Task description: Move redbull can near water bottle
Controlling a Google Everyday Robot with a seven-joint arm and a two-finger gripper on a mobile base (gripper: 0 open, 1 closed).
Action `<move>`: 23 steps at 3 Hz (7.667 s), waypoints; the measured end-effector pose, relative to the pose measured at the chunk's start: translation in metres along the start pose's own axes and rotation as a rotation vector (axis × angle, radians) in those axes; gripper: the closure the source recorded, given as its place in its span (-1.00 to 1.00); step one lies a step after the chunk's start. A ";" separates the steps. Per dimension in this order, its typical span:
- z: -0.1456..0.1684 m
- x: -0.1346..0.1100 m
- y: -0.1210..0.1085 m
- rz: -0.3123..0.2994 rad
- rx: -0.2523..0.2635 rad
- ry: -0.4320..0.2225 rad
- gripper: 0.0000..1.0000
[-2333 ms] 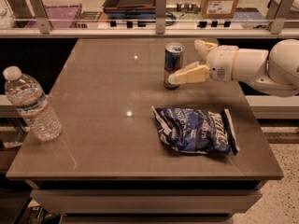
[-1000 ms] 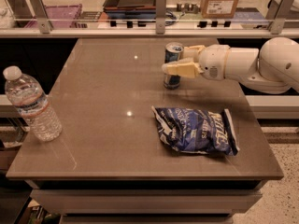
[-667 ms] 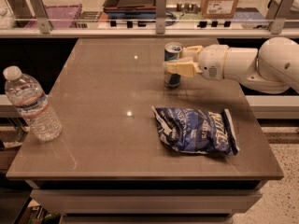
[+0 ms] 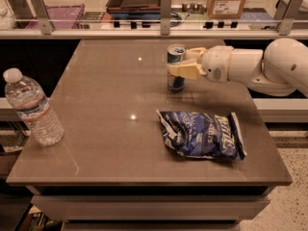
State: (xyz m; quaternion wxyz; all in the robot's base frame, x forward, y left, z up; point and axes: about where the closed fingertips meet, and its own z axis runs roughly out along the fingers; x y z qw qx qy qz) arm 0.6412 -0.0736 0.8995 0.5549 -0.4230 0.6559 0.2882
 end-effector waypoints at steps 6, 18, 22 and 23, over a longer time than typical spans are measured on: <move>0.093 -0.056 0.067 -0.006 -0.154 -0.132 1.00; 0.144 -0.048 0.245 -0.100 -0.299 0.053 0.63; 0.146 -0.053 0.254 -0.113 -0.311 0.051 -1.00; 0.146 -0.053 0.254 -0.113 -0.311 0.051 -1.00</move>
Offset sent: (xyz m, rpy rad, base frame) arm 0.0001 0.0175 0.0331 0.0208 0.0131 0.1342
